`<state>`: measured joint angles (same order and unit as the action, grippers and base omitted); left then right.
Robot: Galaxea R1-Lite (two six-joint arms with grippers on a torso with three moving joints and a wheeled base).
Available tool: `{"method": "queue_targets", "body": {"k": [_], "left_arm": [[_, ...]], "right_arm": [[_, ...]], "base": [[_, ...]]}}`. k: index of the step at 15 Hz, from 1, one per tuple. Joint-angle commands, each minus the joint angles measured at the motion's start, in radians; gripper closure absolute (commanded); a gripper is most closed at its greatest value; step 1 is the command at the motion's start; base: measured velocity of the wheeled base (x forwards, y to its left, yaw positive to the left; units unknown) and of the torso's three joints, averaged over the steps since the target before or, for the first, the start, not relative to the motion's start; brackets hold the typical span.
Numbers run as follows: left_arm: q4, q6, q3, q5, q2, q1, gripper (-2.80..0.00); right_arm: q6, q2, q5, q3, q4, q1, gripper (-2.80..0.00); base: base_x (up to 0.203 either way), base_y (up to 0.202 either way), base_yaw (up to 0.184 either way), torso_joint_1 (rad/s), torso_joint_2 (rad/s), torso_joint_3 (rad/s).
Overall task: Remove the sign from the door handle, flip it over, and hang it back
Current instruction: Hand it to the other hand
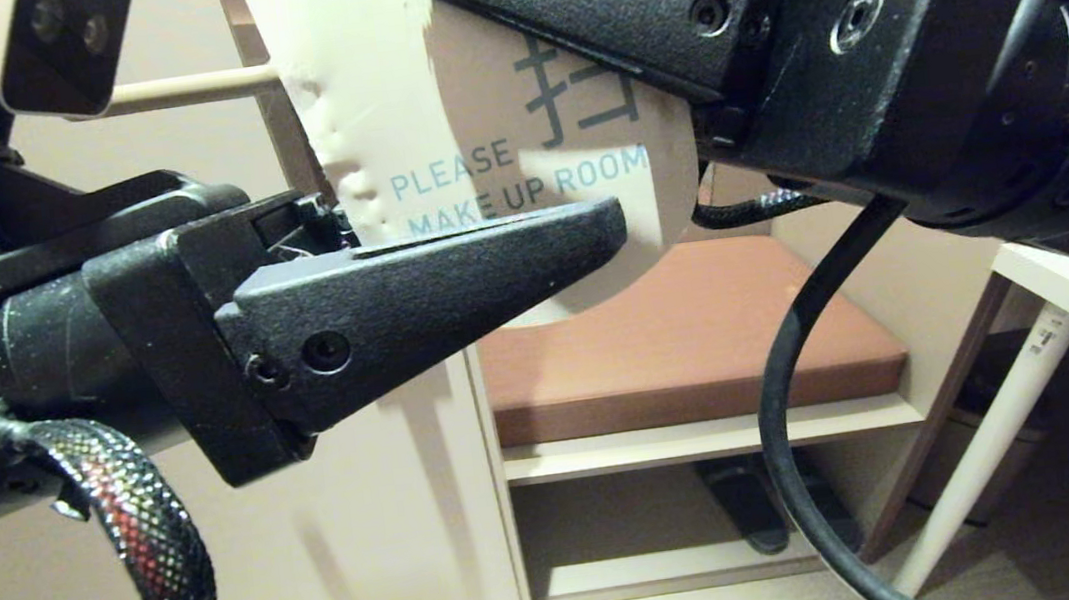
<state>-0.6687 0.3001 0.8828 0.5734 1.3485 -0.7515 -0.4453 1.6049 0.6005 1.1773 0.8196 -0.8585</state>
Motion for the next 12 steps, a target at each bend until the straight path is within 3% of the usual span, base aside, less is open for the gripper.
{"method": "queue_targets", "body": {"k": [1,10,11,12], "left_arm": [[-0.005,0.002,-0.001,0.002,-0.006,0.000,-2.80],[-0.006,-0.003,-0.020,0.003,-0.017,-0.002,-2.80],[-0.011,-0.010,-0.021,0.003,-0.015,-0.002,-1.26],[-0.012,-0.009,-0.021,0.003,-0.015,-0.002,0.00]], "right_arm": [[-0.003,-0.003,0.004,-0.022,0.022,-0.012,0.00],[-0.001,0.003,0.004,-0.032,0.046,-0.020,0.00],[-0.001,0.003,0.004,-0.036,0.046,-0.021,0.00],[-0.001,0.001,0.004,-0.038,0.046,-0.023,0.00]], "base": [[0.000,0.000,0.000,0.000,0.00,0.000],[0.000,0.000,0.000,0.000,0.00,0.000],[0.000,0.000,0.000,0.000,0.00,0.000],[0.000,0.000,0.000,0.000,0.00,0.000]]}}
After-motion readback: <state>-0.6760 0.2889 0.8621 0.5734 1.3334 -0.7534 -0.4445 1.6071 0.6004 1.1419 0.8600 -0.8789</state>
